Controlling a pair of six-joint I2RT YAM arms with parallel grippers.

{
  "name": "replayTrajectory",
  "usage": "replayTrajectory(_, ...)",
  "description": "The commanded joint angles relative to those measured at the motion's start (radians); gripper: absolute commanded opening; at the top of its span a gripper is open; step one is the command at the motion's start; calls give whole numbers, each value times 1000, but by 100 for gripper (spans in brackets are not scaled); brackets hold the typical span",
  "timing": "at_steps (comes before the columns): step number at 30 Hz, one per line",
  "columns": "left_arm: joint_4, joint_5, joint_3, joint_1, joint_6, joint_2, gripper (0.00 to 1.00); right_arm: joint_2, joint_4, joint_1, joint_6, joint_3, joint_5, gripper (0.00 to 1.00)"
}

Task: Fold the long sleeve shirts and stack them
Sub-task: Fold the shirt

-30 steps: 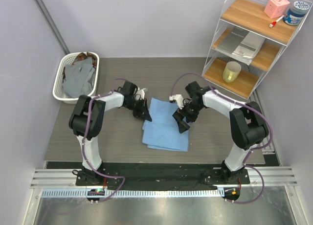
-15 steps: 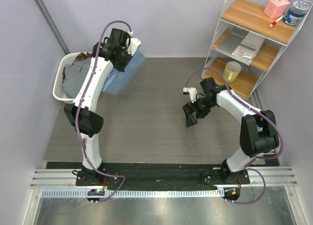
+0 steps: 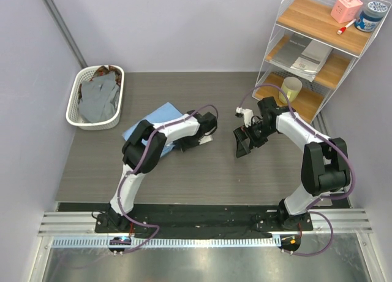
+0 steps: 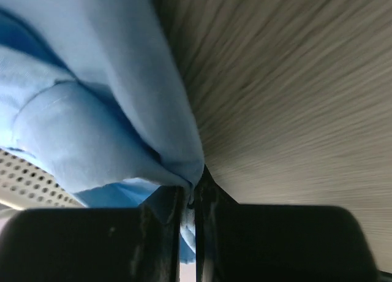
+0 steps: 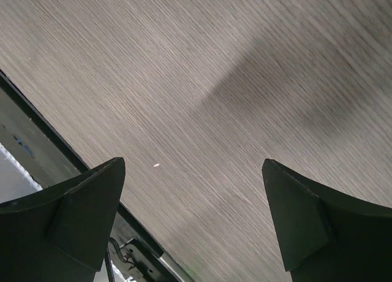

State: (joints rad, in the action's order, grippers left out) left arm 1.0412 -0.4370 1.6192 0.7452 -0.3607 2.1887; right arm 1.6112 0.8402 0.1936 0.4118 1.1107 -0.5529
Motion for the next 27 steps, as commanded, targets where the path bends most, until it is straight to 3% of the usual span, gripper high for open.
replayTrajectory(1,23,245,138,9,204,11,0,1,23,-11,-13,-14,-33,100)
replayTrajectory(3,45,331,183,10,270,31,3,1,28,-16,-13,-14,-39,100)
replayTrajectory(4,49,398,235,14,287,39,17,3,34,-16,-13,-12,-38,100)
replayTrajectory(6,78,483,303,20,327,46,26,7,36,-28,-11,-5,-36,100)
replayTrajectory(8,104,615,390,20,338,33,57,12,36,-43,-14,6,-35,100)
replayTrajectory(11,196,803,519,10,275,-13,63,29,43,-56,-19,23,-53,100)
replayTrajectory(15,192,991,464,-146,214,-173,75,44,54,-57,-27,38,-87,100)
replayTrajectory(16,224,1007,447,-179,168,-187,74,47,54,-57,-36,40,-106,100)
replayTrajectory(17,262,1012,449,-208,3,-191,72,50,53,-59,-41,43,-119,100)
replayTrajectory(19,406,980,441,-274,-177,-184,68,62,46,-59,-50,46,-134,100)
replayTrajectory(20,439,988,420,-299,-383,-193,65,68,45,-59,-56,47,-140,100)
replayTrajectory(24,373,928,210,-395,-608,-247,51,90,42,-57,-61,60,-153,100)
replayTrajectory(27,259,844,55,-391,-664,-267,48,93,43,-57,-65,64,-156,100)
